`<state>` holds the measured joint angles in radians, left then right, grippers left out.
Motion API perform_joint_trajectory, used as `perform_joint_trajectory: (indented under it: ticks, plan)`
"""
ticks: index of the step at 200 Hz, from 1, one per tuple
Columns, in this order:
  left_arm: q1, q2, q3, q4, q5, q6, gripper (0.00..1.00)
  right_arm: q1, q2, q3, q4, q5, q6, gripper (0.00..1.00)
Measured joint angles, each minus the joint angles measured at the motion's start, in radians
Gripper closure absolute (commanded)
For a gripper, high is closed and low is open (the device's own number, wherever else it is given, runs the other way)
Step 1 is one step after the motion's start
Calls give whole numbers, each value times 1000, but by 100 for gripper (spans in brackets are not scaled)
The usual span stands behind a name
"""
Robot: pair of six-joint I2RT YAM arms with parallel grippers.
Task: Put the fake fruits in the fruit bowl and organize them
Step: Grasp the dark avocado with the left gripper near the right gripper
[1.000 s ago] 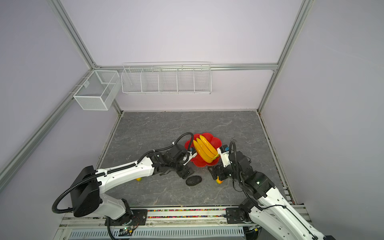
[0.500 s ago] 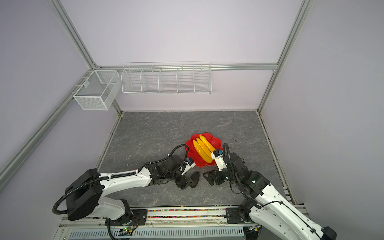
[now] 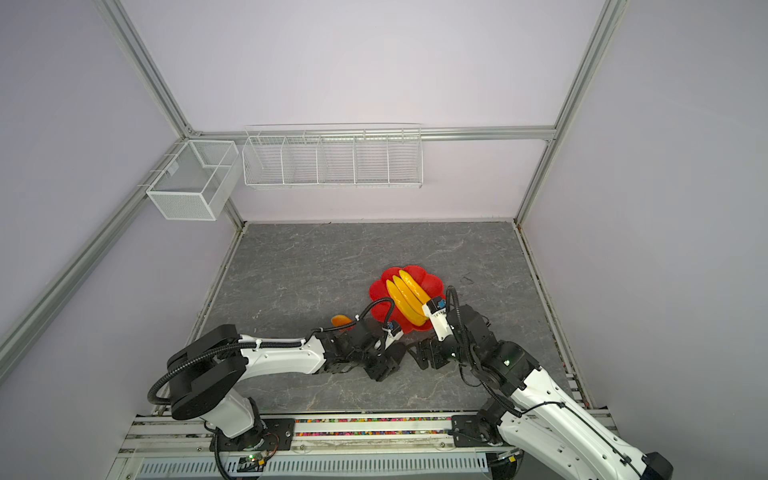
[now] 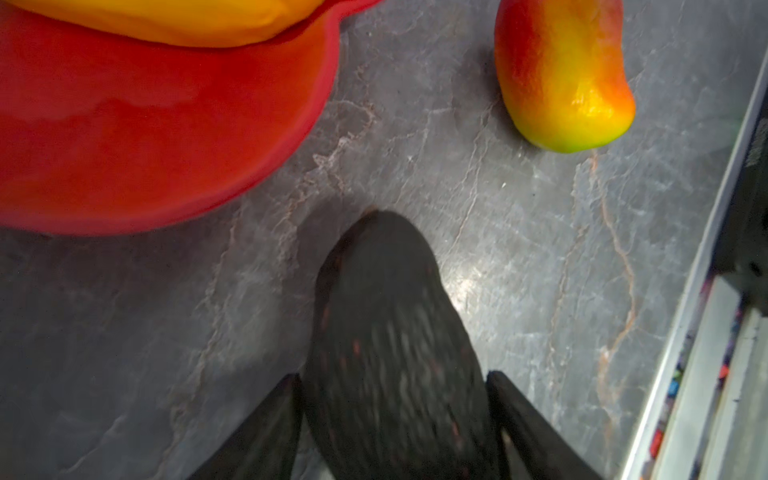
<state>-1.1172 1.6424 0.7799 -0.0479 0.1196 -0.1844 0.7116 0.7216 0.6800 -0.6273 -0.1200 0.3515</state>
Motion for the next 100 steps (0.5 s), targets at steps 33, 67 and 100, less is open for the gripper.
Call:
perform_joint_trajectory:
  ticks: [33,67,100]
  plan:
    - [-2,-5,-2,15,-49,-30,58,0,2,0,0,22,0,12]
    - [-2,-96,-49,43,-55,-39,61,0,2,1,-5,52,0,11]
    - [-2,-210,-38,22,-95,-38,62,-15,-8,7,-23,83,0,11]
